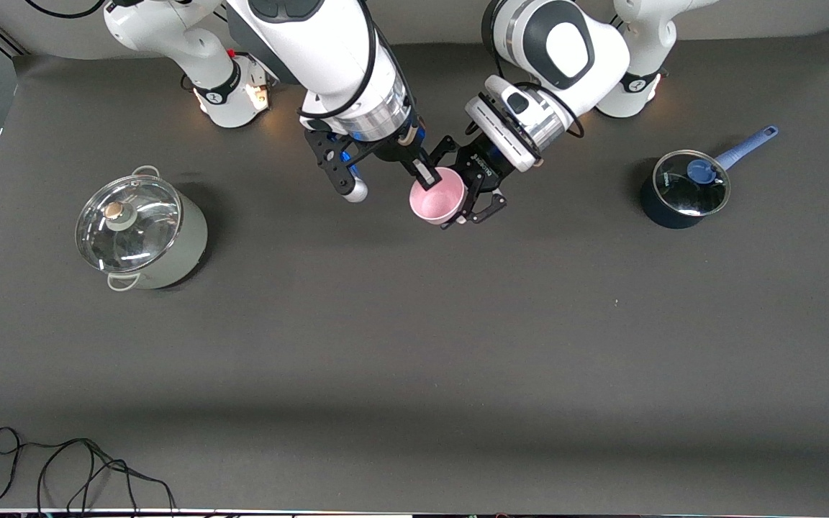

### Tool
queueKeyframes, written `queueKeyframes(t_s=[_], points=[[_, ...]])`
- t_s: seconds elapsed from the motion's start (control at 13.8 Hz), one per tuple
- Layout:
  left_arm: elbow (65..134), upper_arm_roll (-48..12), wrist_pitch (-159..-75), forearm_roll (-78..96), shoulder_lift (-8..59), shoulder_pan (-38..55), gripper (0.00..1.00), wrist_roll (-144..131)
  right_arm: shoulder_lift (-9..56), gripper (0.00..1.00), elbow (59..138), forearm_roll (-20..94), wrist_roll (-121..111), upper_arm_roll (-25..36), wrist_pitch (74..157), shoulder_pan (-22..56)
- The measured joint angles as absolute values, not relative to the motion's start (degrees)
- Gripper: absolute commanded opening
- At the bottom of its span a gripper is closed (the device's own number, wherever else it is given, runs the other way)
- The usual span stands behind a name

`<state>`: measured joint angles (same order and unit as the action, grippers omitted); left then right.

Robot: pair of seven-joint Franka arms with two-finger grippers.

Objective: Transfer pink cup from left to right arm
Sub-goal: 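Carry the cup with the right gripper while the left gripper releases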

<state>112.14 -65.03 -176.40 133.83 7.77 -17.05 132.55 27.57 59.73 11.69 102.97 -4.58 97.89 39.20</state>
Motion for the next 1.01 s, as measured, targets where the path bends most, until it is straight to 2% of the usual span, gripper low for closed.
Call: queueKeyframes(t_s=[0.51, 1.01], points=[[111.93, -63.74, -176.39, 133.86, 8.63, -17.23, 0.99, 131.37, 26.93, 0.0, 58.54, 11.68, 87.89, -2.91, 92.59, 36.36], [111.99, -56.2, -176.41, 133.6, 12.45, -18.0, 0.99, 131.33, 21.1, 0.0, 57.68, 11.6, 55.75, -2.45, 72.31, 20.97]])
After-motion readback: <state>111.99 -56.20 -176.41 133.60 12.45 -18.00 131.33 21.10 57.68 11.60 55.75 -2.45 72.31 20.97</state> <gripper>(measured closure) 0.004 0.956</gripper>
